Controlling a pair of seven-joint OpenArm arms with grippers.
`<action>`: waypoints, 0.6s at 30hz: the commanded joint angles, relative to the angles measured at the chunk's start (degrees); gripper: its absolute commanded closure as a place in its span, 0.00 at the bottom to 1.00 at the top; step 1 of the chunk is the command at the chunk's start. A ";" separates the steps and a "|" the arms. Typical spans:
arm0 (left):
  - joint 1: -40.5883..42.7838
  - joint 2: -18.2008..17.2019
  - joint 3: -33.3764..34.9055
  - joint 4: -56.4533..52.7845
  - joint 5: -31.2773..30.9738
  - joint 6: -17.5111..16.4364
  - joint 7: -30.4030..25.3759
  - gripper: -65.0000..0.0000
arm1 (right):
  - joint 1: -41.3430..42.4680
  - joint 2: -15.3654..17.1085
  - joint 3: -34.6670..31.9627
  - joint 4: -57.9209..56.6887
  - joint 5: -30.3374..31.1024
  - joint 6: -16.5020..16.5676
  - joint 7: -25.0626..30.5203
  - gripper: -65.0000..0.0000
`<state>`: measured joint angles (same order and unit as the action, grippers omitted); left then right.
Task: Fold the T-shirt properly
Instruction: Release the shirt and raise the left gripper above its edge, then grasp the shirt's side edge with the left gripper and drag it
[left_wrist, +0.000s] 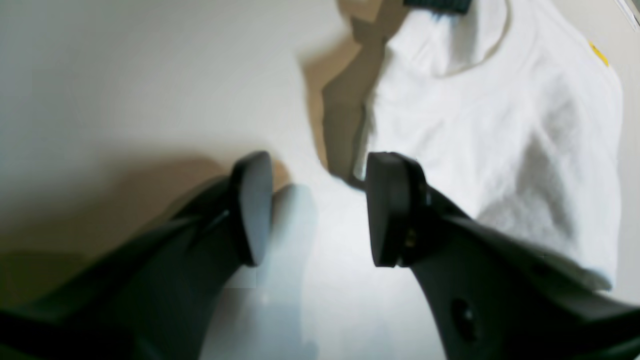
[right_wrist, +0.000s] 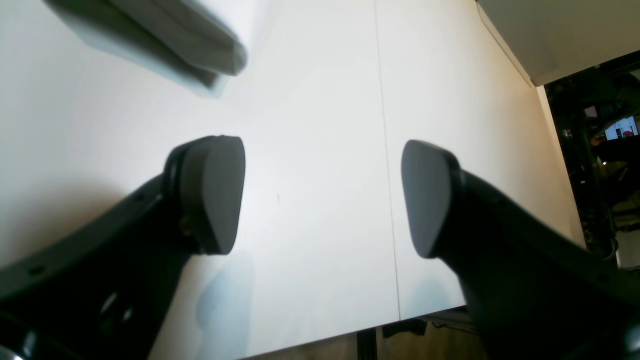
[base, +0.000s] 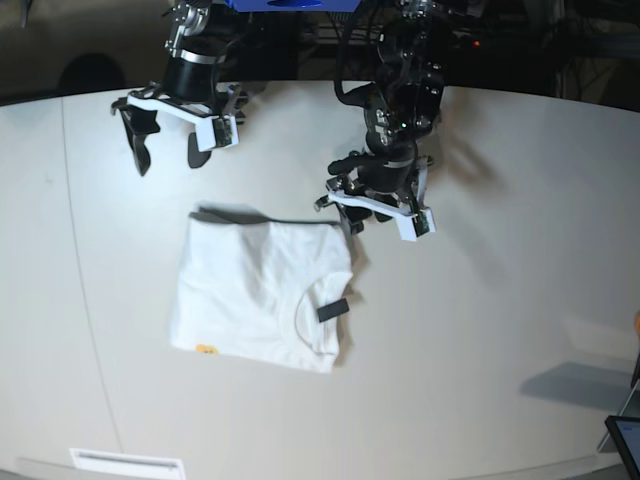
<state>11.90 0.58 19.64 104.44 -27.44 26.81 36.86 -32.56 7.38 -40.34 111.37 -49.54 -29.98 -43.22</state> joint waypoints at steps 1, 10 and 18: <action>-1.75 0.17 0.27 0.39 0.14 -0.57 -1.39 0.52 | -4.06 -5.40 -6.30 1.64 1.67 1.45 1.16 0.30; -6.05 -0.01 0.45 -5.32 -9.17 -0.57 -1.39 0.52 | -4.06 -5.40 -6.30 1.64 1.67 1.45 1.16 0.30; -7.55 -0.01 0.54 -7.52 -9.88 -0.65 -1.39 0.52 | -3.88 -5.40 -6.30 1.64 1.67 1.45 1.16 0.30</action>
<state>5.23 0.34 20.03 96.14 -37.23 26.76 36.49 -32.56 7.33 -40.34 111.37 -49.54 -30.00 -43.18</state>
